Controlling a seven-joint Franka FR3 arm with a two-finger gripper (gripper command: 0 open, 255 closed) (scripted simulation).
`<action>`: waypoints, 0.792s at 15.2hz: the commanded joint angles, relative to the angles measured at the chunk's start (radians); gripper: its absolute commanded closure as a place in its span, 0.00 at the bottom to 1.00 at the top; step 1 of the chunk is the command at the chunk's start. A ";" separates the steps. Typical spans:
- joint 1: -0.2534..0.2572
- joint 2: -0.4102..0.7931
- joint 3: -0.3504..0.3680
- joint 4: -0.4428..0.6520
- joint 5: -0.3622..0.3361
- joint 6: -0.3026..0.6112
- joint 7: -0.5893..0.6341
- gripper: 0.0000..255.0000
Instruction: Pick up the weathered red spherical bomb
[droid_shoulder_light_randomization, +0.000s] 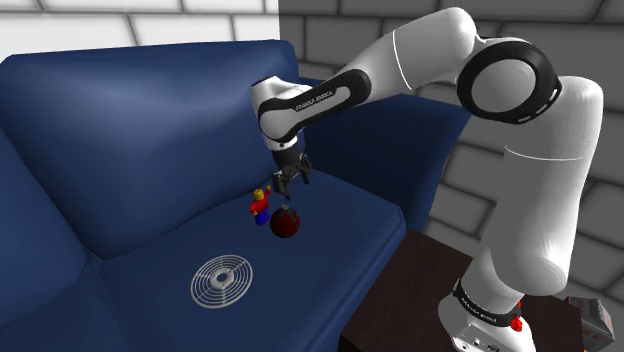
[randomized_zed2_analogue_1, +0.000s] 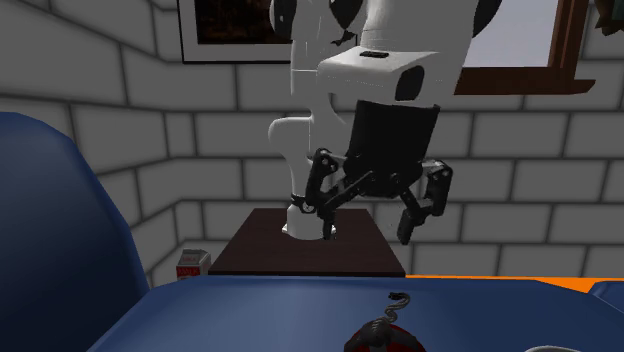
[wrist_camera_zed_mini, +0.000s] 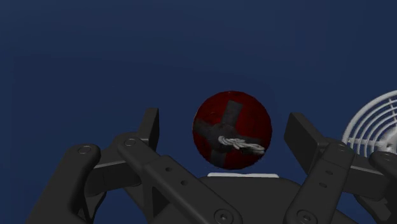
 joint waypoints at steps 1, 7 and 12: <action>0.012 0.091 0.005 0.082 -0.011 -0.006 0.009 0.00; 0.031 0.236 0.006 0.199 -0.029 0.002 0.020 0.00; 0.032 0.264 0.004 0.178 -0.032 0.050 0.024 0.00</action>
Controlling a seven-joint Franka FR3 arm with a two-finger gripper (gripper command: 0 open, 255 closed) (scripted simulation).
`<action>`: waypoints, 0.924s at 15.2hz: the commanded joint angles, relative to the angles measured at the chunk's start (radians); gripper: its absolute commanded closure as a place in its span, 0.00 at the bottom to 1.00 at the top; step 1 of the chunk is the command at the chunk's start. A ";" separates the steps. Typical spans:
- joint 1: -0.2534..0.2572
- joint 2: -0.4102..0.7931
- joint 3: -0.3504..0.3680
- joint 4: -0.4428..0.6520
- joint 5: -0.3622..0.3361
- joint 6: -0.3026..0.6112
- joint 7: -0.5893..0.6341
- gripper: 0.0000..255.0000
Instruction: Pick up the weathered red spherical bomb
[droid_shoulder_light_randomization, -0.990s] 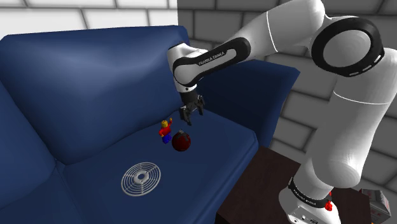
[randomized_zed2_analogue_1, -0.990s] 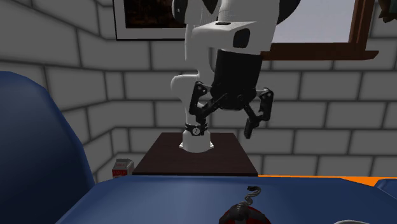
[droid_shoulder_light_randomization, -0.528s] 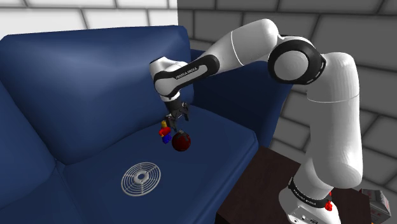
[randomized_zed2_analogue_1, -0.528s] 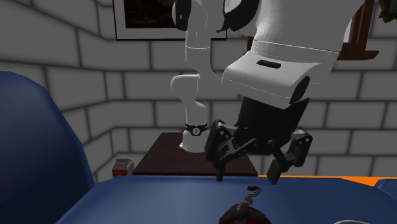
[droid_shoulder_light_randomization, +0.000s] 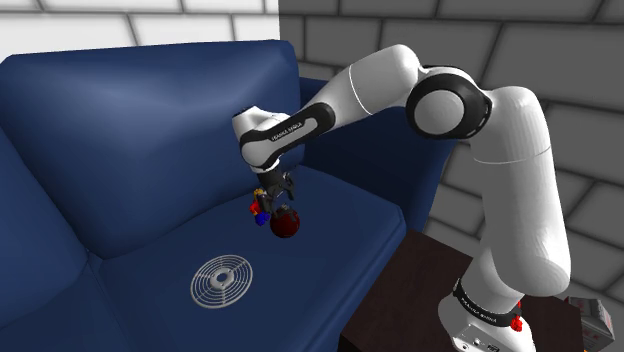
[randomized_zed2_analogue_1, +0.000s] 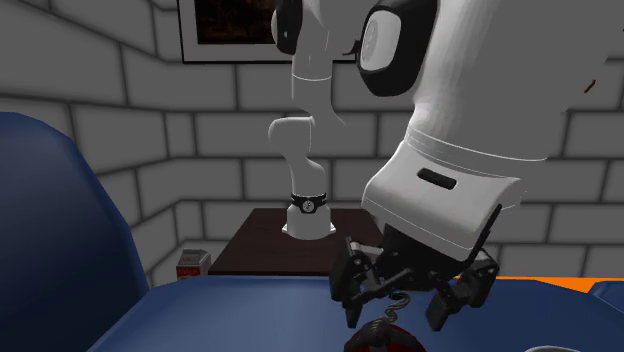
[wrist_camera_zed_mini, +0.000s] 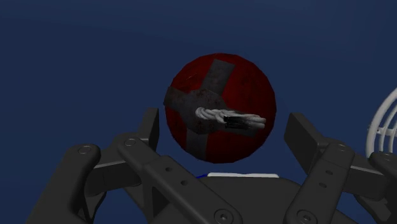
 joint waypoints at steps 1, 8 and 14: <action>0.000 0.006 0.000 0.000 -0.001 0.007 0.001 0.00; 0.000 0.006 0.000 -0.001 -0.001 0.008 0.001 1.00; 0.000 -0.012 0.001 0.013 0.002 -0.024 -0.003 1.00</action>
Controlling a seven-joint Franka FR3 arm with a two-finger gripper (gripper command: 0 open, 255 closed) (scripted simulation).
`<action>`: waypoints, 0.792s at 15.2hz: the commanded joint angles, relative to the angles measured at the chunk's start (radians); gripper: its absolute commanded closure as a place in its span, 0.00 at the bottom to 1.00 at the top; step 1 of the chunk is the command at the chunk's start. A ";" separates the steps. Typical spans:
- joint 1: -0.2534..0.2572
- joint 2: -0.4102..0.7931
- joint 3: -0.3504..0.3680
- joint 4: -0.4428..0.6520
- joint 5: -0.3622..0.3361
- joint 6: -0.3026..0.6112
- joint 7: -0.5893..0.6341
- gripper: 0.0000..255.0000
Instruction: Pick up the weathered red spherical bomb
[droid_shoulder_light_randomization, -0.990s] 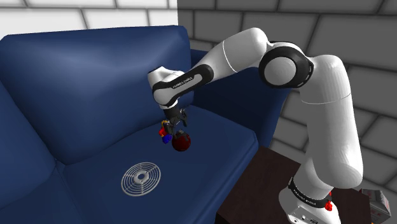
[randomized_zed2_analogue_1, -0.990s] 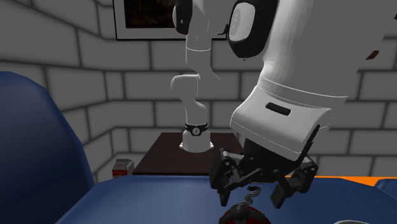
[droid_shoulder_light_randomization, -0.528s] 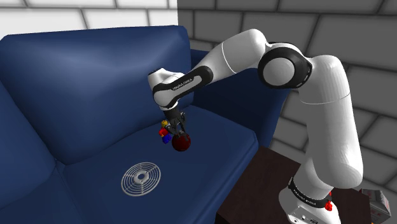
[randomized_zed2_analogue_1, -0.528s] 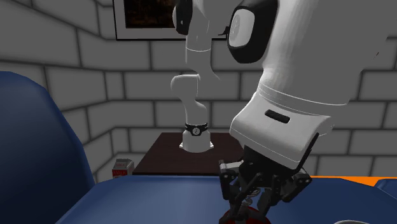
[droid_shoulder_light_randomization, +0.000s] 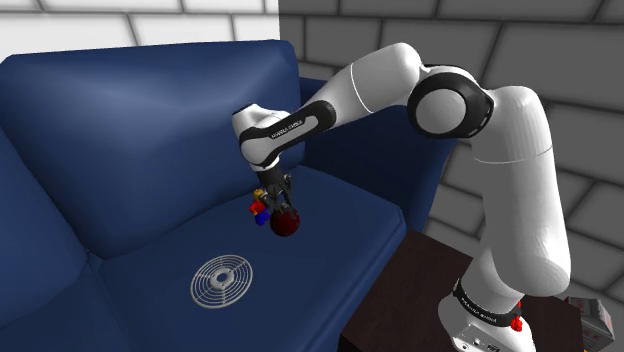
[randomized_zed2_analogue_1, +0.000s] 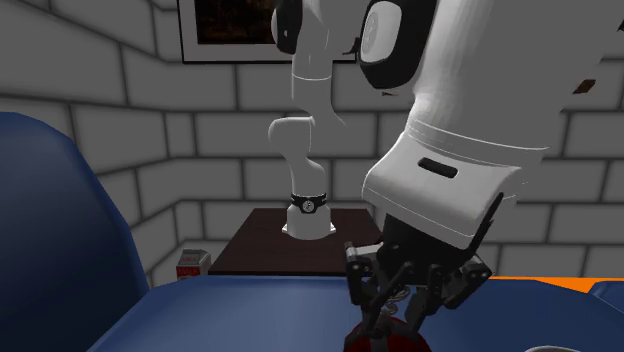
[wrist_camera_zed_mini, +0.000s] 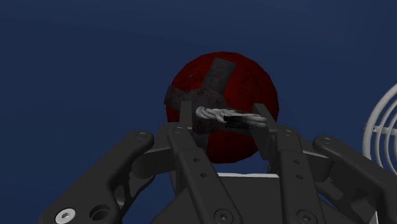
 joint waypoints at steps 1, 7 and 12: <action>0.000 -0.010 0.001 0.013 0.002 -0.022 -0.002 1.00; 0.000 -0.041 0.003 0.047 0.006 -0.088 -0.009 1.00; 0.000 -0.063 0.004 0.084 0.009 -0.145 -0.014 1.00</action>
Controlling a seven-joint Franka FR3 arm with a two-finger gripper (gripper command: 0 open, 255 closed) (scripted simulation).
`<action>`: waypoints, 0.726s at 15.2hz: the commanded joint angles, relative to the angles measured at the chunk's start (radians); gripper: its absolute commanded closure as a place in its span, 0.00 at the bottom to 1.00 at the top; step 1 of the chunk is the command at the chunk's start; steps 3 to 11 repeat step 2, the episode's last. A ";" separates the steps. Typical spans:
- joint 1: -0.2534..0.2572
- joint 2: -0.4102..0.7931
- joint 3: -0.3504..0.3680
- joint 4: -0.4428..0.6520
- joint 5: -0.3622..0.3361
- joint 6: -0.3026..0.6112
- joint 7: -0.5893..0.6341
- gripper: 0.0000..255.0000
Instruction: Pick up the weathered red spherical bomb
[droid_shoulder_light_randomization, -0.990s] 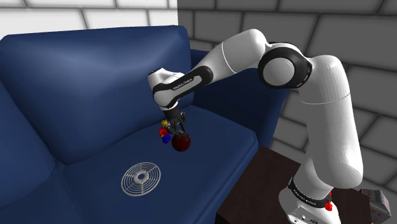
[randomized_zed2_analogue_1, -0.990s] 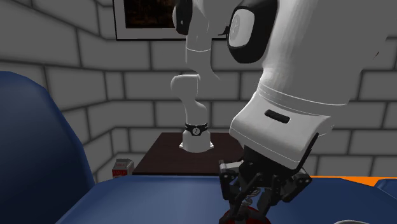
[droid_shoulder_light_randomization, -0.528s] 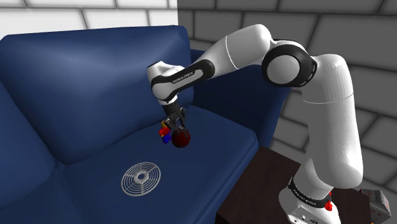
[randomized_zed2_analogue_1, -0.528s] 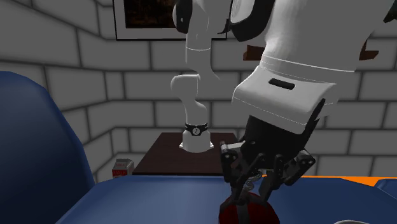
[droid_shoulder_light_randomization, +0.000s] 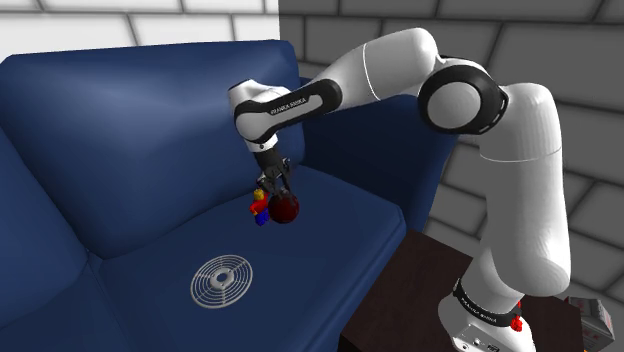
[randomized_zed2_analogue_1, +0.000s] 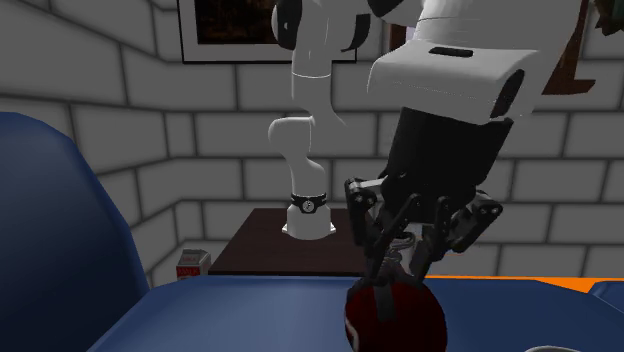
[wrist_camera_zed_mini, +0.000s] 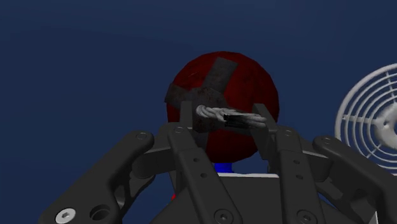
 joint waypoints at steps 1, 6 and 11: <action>0.000 -0.006 0.000 0.008 0.001 -0.014 -0.002 1.00; 0.000 -0.006 0.000 0.008 0.001 -0.014 -0.002 1.00; 0.000 -0.006 0.000 0.008 0.001 -0.014 -0.002 1.00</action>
